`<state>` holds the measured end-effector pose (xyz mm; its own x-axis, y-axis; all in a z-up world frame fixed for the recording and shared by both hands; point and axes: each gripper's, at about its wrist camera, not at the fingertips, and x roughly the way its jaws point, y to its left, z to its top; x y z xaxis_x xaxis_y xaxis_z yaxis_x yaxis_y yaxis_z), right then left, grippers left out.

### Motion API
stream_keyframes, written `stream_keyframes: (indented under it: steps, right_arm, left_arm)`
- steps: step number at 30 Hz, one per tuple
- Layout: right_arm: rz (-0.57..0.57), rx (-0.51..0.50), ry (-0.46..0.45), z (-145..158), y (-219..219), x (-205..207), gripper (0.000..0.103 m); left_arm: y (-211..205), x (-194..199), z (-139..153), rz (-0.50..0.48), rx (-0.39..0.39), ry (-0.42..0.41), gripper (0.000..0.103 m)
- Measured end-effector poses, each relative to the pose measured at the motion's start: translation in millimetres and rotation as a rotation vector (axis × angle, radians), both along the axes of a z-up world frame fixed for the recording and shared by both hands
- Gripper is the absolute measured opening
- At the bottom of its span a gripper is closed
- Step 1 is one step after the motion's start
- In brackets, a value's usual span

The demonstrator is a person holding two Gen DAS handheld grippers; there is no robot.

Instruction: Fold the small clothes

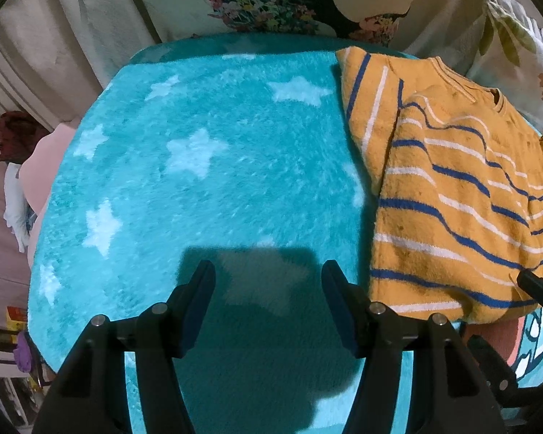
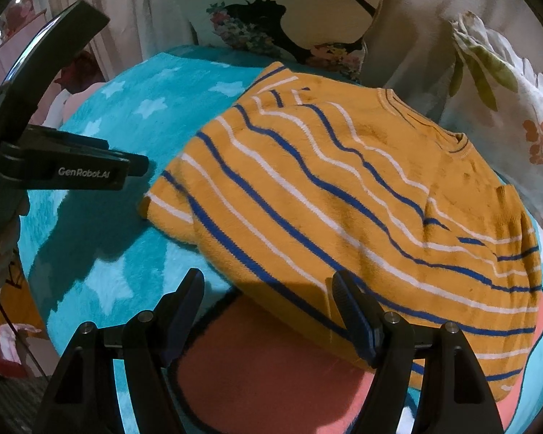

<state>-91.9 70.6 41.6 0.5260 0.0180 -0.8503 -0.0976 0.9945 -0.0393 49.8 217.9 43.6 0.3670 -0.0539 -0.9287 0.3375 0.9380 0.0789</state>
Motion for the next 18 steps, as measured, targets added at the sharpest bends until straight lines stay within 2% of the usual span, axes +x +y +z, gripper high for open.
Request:
stream_keyframes:
  steps: [18]
  right_arm:
    - [0.013,-0.03,-0.002,-6.1,8.0,-0.5,0.078]
  left_arm:
    - [-3.9,6.2,-11.6,-0.008,-0.019,0.041,0.061]
